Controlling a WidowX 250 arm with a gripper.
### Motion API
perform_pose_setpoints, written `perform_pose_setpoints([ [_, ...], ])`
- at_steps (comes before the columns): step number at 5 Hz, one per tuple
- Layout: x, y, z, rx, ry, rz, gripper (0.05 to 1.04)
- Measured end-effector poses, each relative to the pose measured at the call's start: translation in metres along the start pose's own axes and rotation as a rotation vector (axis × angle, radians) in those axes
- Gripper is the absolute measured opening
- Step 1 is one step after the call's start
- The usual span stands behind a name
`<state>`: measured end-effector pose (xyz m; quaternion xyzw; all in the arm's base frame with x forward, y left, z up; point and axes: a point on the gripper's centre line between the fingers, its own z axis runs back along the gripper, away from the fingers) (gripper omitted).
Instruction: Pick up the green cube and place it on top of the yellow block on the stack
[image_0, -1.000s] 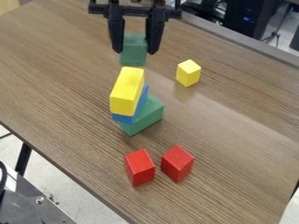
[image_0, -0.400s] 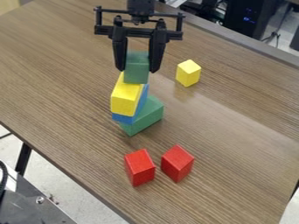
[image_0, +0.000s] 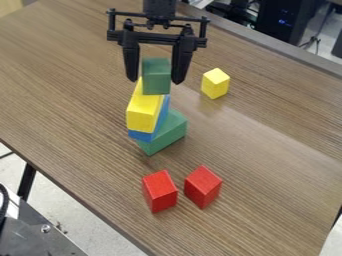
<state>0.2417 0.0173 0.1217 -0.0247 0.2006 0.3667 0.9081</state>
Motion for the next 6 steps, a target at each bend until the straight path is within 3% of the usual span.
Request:
perform_pose_setpoints([
  [1,-0.001,-0.001,0.0,-0.005,0.003,0.017,1.004],
  [2,0.0,-0.001,0.001,-0.017,0.003,0.022,1.0],
  [3,-0.003,-0.007,0.01,-0.04,-0.074,-0.013,1.0],
  [4,-0.02,-0.026,0.04,-0.064,-0.202,-0.096,1.0],
  [5,-0.026,-0.03,0.058,-0.066,-0.244,-0.123,1.0],
  [6,-0.029,-0.037,0.054,-0.019,-0.232,-0.174,1.0],
])
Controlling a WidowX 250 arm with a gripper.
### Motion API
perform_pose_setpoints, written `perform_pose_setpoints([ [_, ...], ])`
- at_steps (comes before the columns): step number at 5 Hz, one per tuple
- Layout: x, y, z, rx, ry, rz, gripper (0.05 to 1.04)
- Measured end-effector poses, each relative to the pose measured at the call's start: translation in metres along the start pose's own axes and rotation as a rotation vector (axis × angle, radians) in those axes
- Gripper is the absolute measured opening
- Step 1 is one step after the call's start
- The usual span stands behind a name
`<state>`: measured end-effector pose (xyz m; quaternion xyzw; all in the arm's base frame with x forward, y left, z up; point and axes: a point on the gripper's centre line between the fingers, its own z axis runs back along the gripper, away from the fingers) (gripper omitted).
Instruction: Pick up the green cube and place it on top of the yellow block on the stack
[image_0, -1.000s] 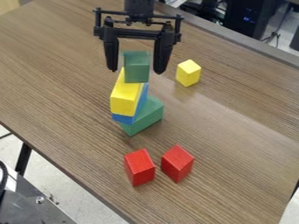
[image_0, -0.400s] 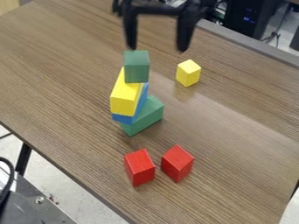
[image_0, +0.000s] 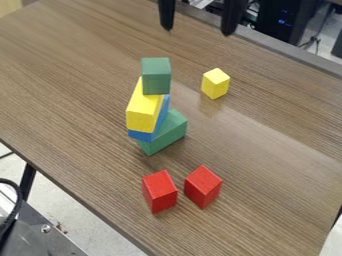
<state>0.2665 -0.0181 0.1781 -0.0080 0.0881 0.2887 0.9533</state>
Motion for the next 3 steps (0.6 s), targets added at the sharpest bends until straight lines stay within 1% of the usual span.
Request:
perform_pose_setpoints([
  [1,-0.004,-0.012,-0.016,0.045,-0.005,-0.111,1.0],
  [2,-0.014,-0.024,-0.045,0.036,-0.01,-0.224,1.0],
  [3,-0.032,-0.033,-0.06,0.041,-0.025,-0.303,1.0],
])
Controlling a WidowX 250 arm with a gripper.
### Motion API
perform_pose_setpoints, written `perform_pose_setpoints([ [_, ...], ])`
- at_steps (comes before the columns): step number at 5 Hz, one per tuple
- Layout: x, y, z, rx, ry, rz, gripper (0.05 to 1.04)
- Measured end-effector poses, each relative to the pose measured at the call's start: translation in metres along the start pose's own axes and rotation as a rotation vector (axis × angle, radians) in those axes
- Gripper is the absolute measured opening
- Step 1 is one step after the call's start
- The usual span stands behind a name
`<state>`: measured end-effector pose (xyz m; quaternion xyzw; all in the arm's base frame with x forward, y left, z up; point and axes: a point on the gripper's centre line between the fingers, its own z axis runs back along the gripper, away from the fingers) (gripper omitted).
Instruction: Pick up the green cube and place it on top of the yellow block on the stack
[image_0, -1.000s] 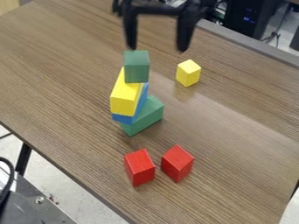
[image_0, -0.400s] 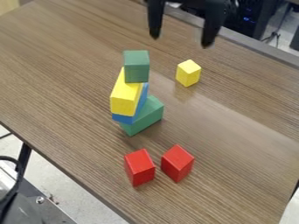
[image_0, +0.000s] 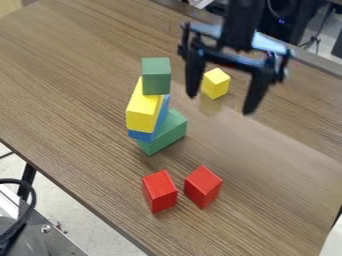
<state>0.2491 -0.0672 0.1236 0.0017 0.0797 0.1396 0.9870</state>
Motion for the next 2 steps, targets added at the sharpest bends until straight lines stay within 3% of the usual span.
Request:
perform_pose_setpoints([
  [2,-0.0071,-0.0113,-0.0202,-0.011,-0.026,-0.041,1.0],
])
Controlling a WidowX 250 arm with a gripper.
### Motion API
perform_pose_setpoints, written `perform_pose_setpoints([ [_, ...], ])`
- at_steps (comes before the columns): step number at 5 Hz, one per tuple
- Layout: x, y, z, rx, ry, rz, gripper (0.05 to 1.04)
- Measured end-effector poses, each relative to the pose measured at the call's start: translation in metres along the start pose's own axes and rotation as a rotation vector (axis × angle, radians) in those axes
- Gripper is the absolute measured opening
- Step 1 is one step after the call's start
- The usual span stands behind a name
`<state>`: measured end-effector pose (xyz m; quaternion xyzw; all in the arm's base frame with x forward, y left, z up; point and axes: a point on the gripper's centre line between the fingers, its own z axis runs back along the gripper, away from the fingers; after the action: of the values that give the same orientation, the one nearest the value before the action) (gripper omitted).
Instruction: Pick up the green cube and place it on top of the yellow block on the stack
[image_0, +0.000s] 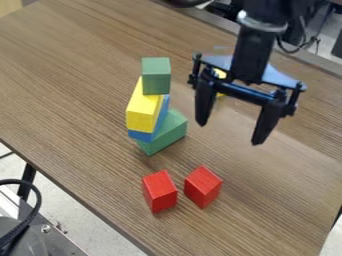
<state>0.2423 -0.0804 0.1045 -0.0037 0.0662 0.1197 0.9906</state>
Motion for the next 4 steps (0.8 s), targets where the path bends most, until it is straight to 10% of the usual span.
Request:
perform_pose_setpoints([
  [4,0.0037,-0.0034,-0.004,-0.022,-0.027,-0.024,1.0],
])
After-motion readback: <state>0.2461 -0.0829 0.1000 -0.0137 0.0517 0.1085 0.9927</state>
